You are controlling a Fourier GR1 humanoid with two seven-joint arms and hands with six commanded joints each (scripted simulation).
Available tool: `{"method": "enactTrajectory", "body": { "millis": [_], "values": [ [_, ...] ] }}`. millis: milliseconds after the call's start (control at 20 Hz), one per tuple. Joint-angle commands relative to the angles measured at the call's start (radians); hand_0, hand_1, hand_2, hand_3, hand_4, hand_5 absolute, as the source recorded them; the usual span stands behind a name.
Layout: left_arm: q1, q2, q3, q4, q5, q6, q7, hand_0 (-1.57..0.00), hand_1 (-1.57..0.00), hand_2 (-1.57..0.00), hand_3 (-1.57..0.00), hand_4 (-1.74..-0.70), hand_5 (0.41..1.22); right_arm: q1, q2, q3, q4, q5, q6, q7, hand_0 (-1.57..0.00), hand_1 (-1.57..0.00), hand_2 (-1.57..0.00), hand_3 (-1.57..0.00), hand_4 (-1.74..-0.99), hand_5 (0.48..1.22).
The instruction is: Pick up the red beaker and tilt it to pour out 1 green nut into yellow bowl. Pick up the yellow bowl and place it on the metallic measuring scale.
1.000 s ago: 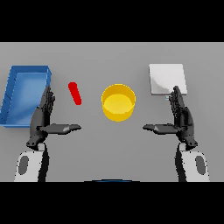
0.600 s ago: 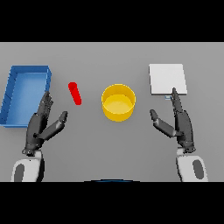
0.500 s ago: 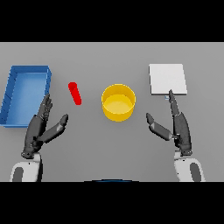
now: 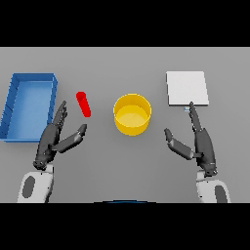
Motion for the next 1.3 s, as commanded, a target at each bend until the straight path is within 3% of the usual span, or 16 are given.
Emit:
{"method": "enactTrajectory", "body": {
  "millis": [0,250,500,1050,1250],
  "values": [
    [-0.024,-0.002,0.000,0.035,-0.014,0.007,-0.010,0.00,0.00,0.00,0.00,-1.22,0.622,0.002,-0.004,-0.004,-0.003,-0.004,0.001,-0.004,0.00,0.00,0.00,0.00,-1.246,0.627],
    [-0.154,-0.011,0.027,0.202,-0.037,0.034,-0.039,0.00,0.00,0.00,0.00,-1.25,0.650,-0.010,0.002,-0.009,-0.006,-0.026,0.011,0.001,0.00,0.00,0.00,0.00,-1.280,0.634],
    [-0.265,-0.007,0.067,0.343,-0.028,0.041,-0.072,0.00,0.00,0.00,0.00,-1.28,0.680,-0.011,-0.007,-0.010,-0.002,-0.016,0.009,0.000,0.00,0.00,0.00,0.00,-1.267,0.635],
    [-0.439,-0.019,0.098,0.539,-0.037,0.052,-0.083,0.00,0.00,0.00,0.00,-1.29,0.683,-0.004,0.000,-0.015,-0.007,-0.032,0.012,-0.003,0.00,0.00,0.00,0.00,-1.265,0.638],
    [-0.473,-0.029,0.118,0.602,-0.024,0.050,-0.131,0.00,0.00,0.00,0.00,-1.33,0.695,-0.003,-0.004,-0.012,-0.012,-0.022,0.009,0.003,0.00,0.00,0.00,0.00,-1.264,0.640]
  ]
}}
